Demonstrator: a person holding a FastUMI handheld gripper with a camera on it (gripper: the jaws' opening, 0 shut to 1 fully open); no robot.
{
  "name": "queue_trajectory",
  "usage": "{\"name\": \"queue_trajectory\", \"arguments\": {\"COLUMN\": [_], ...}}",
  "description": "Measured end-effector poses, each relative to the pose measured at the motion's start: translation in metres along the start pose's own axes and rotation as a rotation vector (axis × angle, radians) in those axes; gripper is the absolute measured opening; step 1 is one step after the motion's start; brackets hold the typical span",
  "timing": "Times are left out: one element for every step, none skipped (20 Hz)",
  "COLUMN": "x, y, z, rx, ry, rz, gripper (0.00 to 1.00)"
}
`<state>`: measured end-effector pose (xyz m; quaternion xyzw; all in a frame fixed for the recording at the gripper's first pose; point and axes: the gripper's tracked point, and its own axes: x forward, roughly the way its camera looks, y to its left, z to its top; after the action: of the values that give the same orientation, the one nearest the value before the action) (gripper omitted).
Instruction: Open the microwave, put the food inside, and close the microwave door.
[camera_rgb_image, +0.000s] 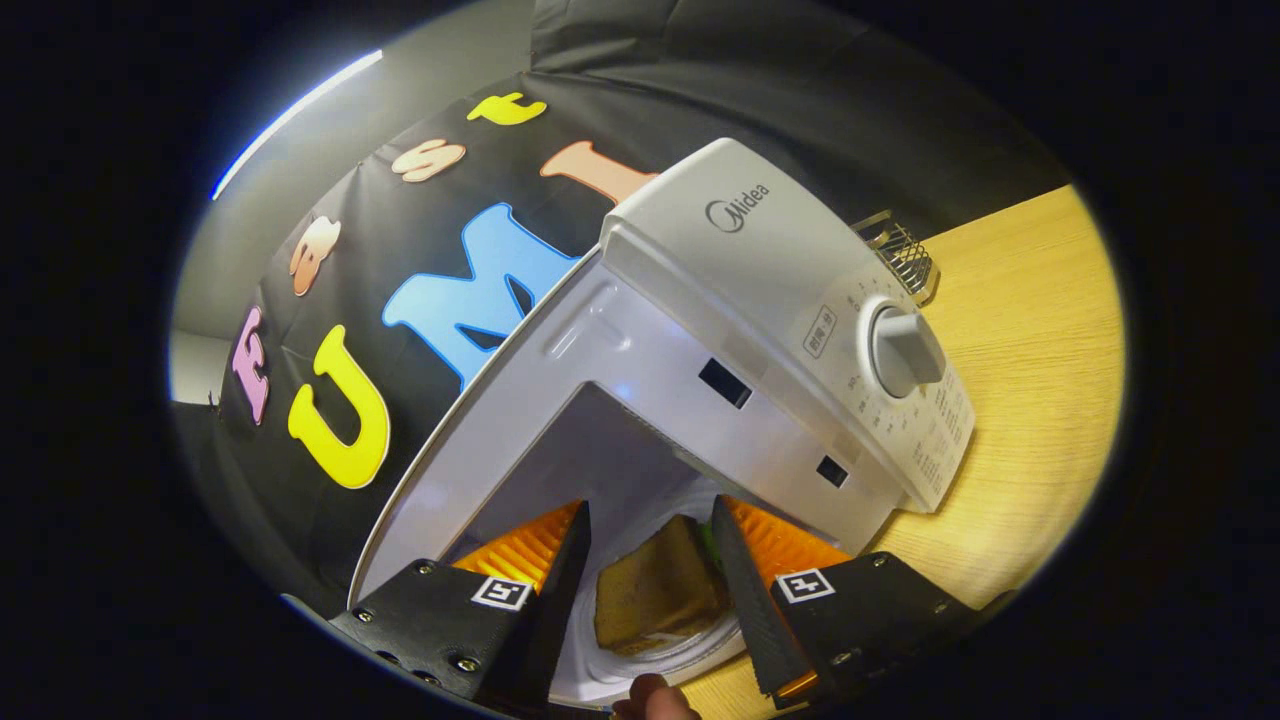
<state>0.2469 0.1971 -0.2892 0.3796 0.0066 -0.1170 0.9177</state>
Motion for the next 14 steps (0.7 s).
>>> {"name": "queue_trajectory", "arguments": {"x": [-0.009,-0.018,-0.028,-0.038,-0.049,-0.060,-0.072,-0.084,-0.096,-0.107,-0.117,-0.127,-0.137,-0.146], "y": [-0.001,-0.001,-0.001,0.000,0.001,0.001,0.000,0.002,0.005,0.005,0.001,0.001,0.001,0.001], "z": [-0.001,-0.002,-0.003,-0.004,-0.002,-0.001,0.000,0.002,0.004,0.009,0.013,0.018,0.022,0.027], "rx": [-0.018,-0.043,-0.078,-0.125,-0.173,-0.212,-0.241,-0.252,-0.265,-0.290,-0.318,-0.346,-0.380,-0.425], "ry": [0.012,0.023,0.036,0.050,0.061,0.072,0.087,0.098,0.103,0.100,0.093,0.085,0.073,0.060], "rz": [0.003,0.008,0.015,0.028,0.044,0.053,0.065,0.089,0.117,0.127,0.132,0.146,0.155,0.160], "gripper": [0.74,0.74,0.74,0.74,0.74,0.74,0.74,0.74,0.74,0.74,0.74,0.74,0.74,0.74]}}
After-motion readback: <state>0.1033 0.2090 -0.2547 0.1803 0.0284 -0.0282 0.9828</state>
